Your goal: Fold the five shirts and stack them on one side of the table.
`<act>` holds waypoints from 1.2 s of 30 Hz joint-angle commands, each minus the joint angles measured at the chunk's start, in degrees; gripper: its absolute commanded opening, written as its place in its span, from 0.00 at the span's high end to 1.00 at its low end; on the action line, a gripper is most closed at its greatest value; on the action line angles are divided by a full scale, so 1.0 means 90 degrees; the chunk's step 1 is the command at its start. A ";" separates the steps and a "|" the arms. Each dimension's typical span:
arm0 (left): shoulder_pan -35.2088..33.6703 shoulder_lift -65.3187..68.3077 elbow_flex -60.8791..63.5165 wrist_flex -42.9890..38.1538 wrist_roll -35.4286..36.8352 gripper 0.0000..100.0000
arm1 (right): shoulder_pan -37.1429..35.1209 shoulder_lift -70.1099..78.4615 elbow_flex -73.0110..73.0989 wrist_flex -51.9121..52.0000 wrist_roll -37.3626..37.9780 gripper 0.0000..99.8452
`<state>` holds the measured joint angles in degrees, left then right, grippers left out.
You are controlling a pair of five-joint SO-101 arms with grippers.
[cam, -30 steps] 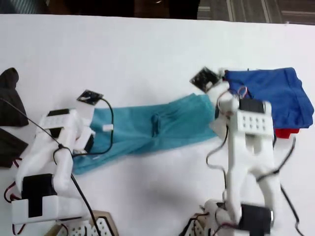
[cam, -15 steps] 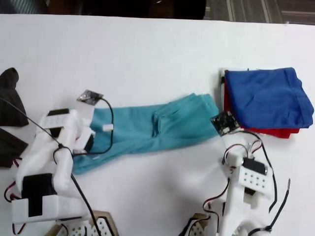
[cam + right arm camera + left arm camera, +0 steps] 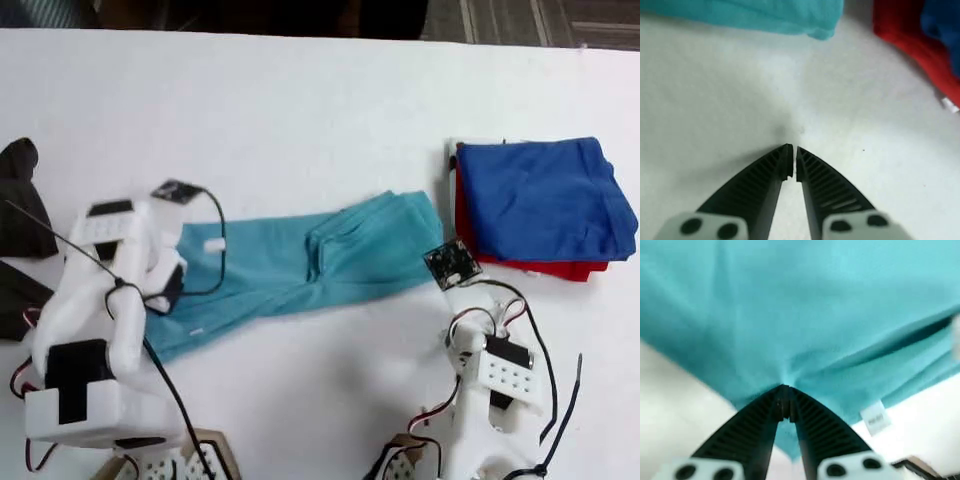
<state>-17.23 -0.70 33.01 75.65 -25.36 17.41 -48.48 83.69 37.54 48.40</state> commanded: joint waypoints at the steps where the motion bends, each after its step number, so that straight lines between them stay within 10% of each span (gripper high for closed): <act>1: -0.0078 -0.0088 -0.1070 0.0869 0.0059 0.97 | 0.0024 -0.0171 -0.0020 -0.0112 0.0059 0.98; 9: -0.0518 -0.0029 -0.2183 0.1387 0.0928 0.80 | 0.0044 -0.0171 -0.0010 -0.0112 0.0049 0.98; 36: -0.1455 -0.0029 -0.0484 -0.0586 0.1719 0.73 | 0.0054 -0.0171 -0.0020 -0.0200 -0.0342 0.98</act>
<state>-28.66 -0.70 28.70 71.52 -10.15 17.41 -48.48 83.96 36.57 45.76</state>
